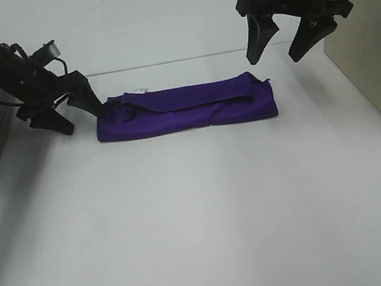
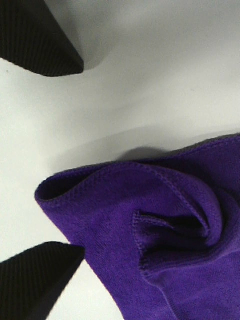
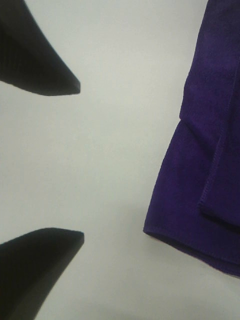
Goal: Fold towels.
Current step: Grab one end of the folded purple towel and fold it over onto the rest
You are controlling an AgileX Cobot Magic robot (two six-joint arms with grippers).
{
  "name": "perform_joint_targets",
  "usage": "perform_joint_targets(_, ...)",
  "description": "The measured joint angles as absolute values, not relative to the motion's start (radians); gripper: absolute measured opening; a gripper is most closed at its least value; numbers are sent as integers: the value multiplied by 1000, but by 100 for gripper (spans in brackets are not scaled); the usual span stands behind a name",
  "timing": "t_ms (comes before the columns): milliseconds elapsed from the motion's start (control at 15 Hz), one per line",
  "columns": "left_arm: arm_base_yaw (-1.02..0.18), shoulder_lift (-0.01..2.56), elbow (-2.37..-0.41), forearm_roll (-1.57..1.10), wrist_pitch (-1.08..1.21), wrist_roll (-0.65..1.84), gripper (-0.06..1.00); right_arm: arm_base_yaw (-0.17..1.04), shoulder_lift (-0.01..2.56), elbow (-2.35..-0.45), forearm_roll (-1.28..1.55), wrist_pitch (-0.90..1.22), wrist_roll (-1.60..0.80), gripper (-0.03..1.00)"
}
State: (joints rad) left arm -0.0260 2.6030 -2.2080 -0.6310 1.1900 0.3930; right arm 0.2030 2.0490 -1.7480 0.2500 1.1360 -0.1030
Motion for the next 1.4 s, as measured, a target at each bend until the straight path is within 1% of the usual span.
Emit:
perform_joint_targets(400, -37, 2613, -2214, -630, 1196, 364, 82, 203, 2049, -1748, 252, 1147, -97, 73)
perform_joint_targets(600, -97, 2645, -2230, -702, 1190, 355, 80, 203, 2049, -1748, 258, 1177, -97, 73)
perform_joint_targets(667, -129, 2656, -2237, -724, 1173, 351, 78, 203, 2049, -1748, 258, 1190, -97, 73)
perform_joint_targets(733, -163, 2670, -2250, -732, 1152, 332, 73, 203, 2049, -1748, 258, 1206, -97, 73)
perform_joint_targets(867, -194, 2686, -2266, -734, 1131, 293, 58, 203, 2049, -1748, 258, 1215, -97, 73)
perform_joint_targets(933, -204, 2695, -2270, -733, 1121, 287, 40, 203, 2049, -1748, 258, 1217, -97, 73)
perform_joint_targets(1000, -207, 2701, -2275, -727, 1120, 294, 19, 203, 2049, -1748, 258, 1217, -97, 73)
perform_joint_targets(1067, -207, 2707, -2293, -714, 1132, 315, 7, 203, 2049, -1748, 259, 1217, -97, 73)
perform_joint_targets(1133, -208, 2708, -2331, -651, 1168, 322, 2, 203, 2049, -1748, 259, 1217, -97, 73)
perform_joint_targets(1333, -197, 2707, -2454, -439, 1208, 298, 2, 203, 2049, -1748, 259, 1217, -94, 73)
perform_joint_targets(1400, -189, 2699, -2478, -411, 1208, 292, 2, 203, 2049, -1748, 259, 1217, -94, 73)
